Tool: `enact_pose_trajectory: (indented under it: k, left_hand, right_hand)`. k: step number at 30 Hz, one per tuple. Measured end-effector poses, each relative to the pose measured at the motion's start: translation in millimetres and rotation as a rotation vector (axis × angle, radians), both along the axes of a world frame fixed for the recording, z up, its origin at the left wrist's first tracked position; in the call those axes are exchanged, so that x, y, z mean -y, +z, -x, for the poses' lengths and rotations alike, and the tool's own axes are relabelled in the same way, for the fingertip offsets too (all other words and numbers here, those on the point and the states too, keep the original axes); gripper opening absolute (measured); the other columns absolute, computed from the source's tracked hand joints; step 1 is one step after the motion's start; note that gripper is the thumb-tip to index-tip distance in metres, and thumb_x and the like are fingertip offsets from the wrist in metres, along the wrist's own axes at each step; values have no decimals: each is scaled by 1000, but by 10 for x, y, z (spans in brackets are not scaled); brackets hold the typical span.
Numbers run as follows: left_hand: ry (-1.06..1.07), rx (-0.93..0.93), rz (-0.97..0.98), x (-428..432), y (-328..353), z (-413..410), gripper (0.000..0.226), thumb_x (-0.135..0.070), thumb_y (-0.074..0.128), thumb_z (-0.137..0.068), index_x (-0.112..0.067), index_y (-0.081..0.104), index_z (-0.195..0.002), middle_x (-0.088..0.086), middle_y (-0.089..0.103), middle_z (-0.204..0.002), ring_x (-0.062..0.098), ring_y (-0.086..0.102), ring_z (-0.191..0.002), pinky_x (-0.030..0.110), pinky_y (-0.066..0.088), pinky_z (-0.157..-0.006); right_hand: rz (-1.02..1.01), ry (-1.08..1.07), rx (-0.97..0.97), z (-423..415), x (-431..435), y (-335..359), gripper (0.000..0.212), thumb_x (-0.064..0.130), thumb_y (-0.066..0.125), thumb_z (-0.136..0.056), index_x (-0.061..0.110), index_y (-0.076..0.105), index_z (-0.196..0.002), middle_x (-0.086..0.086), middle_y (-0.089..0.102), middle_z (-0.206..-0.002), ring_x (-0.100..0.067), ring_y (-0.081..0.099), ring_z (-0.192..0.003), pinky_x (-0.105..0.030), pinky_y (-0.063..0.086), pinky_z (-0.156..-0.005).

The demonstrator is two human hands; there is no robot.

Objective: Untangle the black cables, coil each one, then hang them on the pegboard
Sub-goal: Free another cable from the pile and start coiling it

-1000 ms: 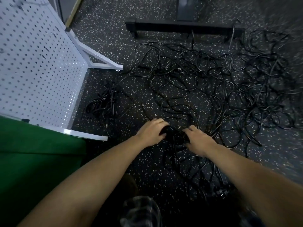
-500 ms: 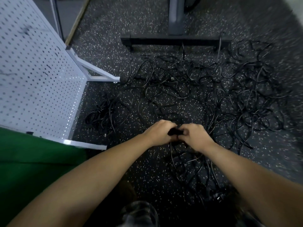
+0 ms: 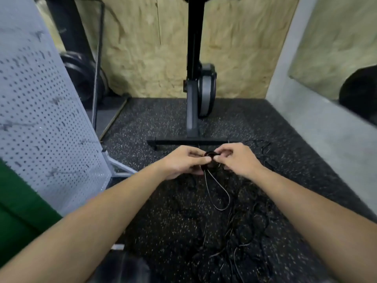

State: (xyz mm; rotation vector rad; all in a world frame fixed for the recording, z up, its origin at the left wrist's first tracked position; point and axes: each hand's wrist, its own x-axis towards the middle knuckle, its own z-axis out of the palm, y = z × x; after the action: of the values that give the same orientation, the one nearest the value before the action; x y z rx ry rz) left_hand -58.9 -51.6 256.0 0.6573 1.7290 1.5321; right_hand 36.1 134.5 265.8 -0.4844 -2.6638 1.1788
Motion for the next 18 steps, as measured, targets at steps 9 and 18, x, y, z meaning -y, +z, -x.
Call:
enact_pose_trajectory:
  k: [9, 18]
  left_hand:
    - [200, -916, 98, 9, 538, -449, 11, -15, 76, -95, -19, 84, -101, -10, 80, -93, -2, 72, -87, 22, 57, -87]
    - [309, -894, 42, -32, 331, -264, 7, -13, 77, -94, -19, 80, -94, -16, 77, -85, -3, 71, -82, 21, 59, -81]
  right_hand:
    - [343, 52, 40, -380, 51, 402, 27, 44, 74, -90, 19, 79, -84, 6, 61, -64, -13, 47, -58, -27, 32, -55]
    - [602, 85, -99, -166, 69, 176, 26, 32, 79, -89, 7, 82, -96, -2, 80, -89, -7, 72, -85, -18, 54, -81]
